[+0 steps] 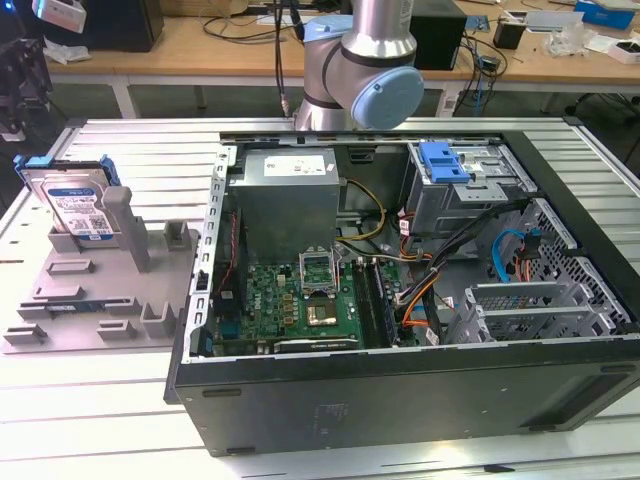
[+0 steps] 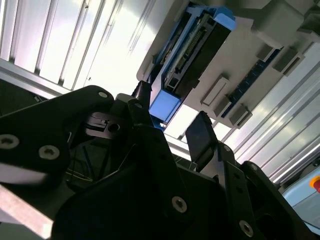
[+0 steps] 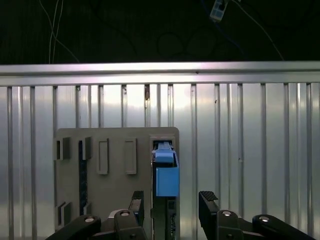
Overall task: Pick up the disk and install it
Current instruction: 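Pick up the disk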
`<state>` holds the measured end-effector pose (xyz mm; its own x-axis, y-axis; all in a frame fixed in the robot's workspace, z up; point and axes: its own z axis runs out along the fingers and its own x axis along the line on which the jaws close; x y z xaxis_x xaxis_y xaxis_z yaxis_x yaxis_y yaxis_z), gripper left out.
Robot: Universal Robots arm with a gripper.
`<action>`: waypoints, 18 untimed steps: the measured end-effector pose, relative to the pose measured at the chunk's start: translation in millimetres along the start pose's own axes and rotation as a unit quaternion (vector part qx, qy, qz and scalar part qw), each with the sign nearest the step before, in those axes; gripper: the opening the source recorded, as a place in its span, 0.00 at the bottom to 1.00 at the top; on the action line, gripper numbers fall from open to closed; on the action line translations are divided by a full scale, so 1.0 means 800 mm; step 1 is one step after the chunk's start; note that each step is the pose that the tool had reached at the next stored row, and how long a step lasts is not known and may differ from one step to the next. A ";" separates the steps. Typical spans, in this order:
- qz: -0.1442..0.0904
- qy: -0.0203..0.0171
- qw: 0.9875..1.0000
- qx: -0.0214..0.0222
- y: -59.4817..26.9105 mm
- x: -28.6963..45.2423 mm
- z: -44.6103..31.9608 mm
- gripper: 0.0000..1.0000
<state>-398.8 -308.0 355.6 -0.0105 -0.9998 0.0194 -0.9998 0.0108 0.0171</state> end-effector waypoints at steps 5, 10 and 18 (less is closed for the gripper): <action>0.000 0.000 1.000 0.000 0.001 0.0035 0.0037 0.56; 0.000 0.000 1.000 0.001 0.002 0.0037 0.0087 0.56; 0.000 0.000 1.000 0.002 0.003 0.0037 0.0181 0.56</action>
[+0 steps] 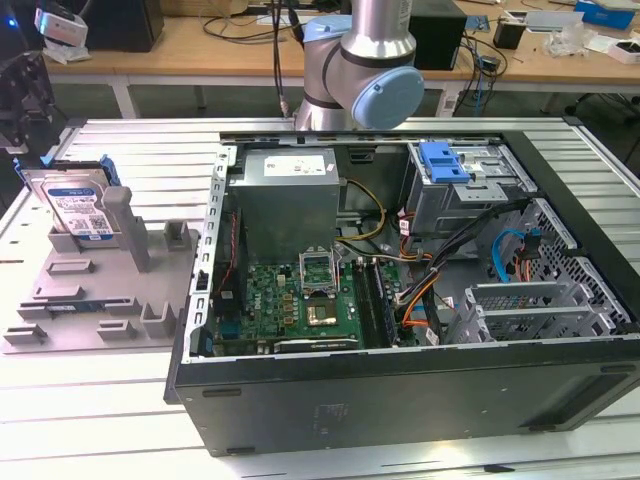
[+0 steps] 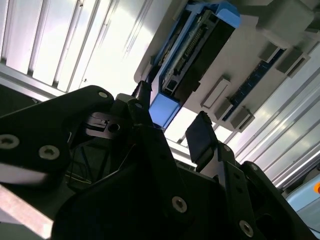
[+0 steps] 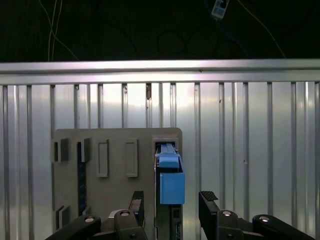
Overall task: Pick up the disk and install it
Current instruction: 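Pick up the disk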
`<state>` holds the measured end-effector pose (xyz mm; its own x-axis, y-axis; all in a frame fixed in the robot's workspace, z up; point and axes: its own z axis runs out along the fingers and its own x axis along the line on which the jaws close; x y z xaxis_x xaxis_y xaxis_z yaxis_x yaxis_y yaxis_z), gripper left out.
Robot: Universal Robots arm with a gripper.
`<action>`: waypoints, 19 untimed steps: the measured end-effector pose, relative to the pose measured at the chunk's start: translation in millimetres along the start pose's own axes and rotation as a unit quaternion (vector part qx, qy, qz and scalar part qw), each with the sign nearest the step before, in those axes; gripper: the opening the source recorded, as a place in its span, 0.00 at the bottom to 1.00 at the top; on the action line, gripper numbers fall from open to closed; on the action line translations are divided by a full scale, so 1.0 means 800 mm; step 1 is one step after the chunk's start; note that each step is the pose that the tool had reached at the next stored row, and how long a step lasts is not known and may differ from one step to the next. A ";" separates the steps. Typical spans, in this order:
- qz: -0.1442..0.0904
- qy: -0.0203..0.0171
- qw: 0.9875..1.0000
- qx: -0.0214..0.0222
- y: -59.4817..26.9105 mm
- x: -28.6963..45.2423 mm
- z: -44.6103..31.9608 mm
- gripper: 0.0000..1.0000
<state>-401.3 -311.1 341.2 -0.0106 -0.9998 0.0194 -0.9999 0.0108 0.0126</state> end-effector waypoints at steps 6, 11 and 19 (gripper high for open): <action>0.000 0.000 1.000 0.000 0.002 -0.0001 0.0054 0.56; 0.000 0.000 1.000 0.001 0.003 -0.0002 0.0096 0.56; 0.000 0.000 1.000 0.002 0.005 -0.0003 0.0175 0.56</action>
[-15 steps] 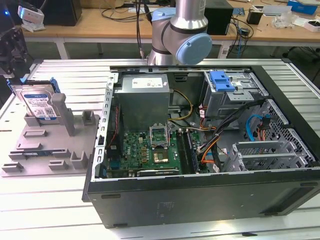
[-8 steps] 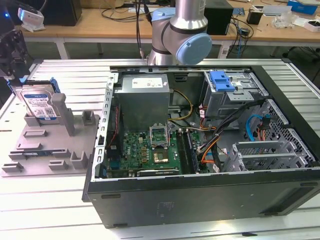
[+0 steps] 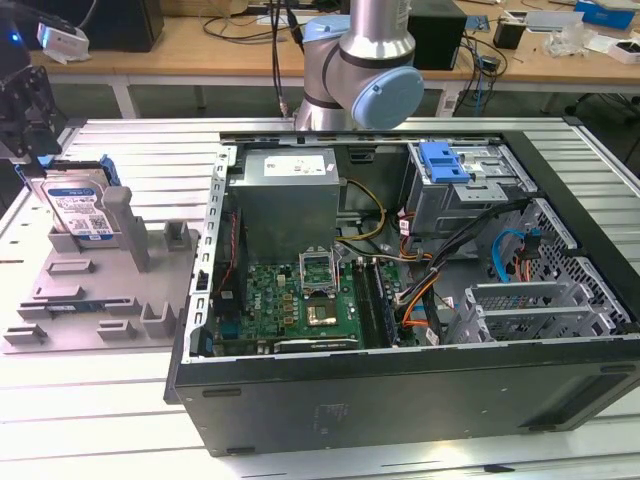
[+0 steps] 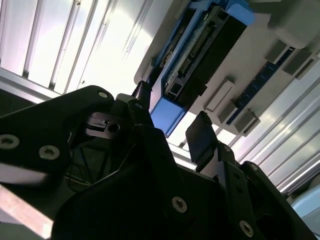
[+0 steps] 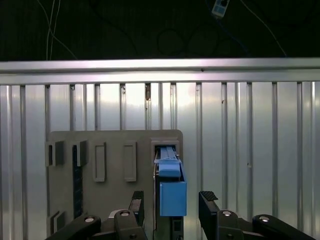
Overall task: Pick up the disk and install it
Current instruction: 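Pick up the disk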
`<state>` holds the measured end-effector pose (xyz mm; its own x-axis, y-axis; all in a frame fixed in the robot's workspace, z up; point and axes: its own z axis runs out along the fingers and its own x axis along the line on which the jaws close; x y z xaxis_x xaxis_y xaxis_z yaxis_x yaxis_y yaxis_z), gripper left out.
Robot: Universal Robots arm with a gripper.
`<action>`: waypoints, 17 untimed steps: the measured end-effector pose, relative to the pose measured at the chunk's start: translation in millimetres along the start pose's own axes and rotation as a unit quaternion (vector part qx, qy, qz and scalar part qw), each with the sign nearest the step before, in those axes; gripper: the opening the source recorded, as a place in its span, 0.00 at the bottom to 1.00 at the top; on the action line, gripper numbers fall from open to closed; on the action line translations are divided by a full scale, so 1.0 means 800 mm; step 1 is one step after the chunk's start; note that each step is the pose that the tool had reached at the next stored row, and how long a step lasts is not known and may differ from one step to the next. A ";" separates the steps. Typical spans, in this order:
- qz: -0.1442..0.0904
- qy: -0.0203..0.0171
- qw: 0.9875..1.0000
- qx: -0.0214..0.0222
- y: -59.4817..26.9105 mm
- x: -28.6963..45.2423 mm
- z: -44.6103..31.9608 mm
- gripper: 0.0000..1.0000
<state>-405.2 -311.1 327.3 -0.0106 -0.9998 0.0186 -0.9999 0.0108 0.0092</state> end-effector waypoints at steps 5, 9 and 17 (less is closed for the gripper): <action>0.000 0.000 1.000 0.000 0.000 -0.0001 0.0056 0.56; 0.000 0.000 1.000 0.000 0.000 -0.0002 0.0121 0.56; 0.000 0.000 1.000 0.001 0.001 -0.0004 0.0215 0.47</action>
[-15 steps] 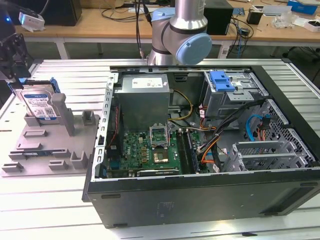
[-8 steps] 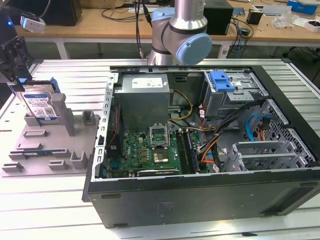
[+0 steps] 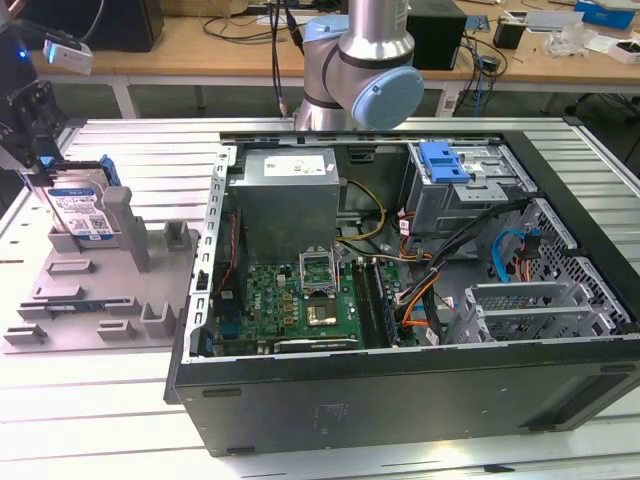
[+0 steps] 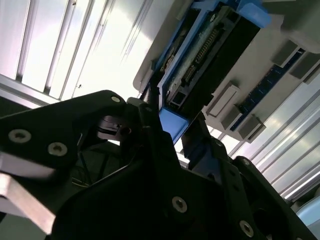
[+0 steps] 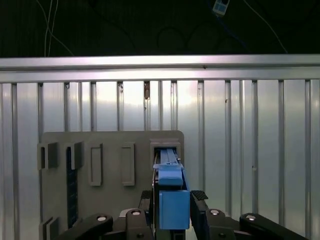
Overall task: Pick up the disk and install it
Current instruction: 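Pick up the disk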
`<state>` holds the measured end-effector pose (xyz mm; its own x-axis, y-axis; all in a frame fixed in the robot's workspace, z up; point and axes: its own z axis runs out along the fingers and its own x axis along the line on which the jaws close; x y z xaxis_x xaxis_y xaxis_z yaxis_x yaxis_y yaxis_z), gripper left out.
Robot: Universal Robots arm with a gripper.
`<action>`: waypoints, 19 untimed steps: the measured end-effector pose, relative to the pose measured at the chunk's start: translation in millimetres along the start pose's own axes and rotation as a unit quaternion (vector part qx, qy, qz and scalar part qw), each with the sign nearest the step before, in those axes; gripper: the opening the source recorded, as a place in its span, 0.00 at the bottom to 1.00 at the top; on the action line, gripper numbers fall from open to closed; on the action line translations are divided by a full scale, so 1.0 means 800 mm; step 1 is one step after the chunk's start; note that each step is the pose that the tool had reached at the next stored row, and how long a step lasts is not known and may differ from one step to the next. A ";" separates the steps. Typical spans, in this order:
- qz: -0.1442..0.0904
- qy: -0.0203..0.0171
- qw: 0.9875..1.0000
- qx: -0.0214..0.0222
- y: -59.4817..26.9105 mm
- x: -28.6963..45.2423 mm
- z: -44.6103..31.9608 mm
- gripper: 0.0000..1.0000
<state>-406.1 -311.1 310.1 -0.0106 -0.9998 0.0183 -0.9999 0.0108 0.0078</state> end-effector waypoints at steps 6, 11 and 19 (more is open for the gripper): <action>0.000 0.000 1.000 0.000 0.001 -0.0001 0.0046 0.40; 0.000 0.000 1.000 0.000 0.002 -0.0001 0.0093 0.40; 0.000 0.000 1.000 0.002 0.002 -0.0002 0.0133 0.40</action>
<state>-407.7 -311.1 299.5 -0.0105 -0.9998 0.0179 -0.9999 0.0106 0.0043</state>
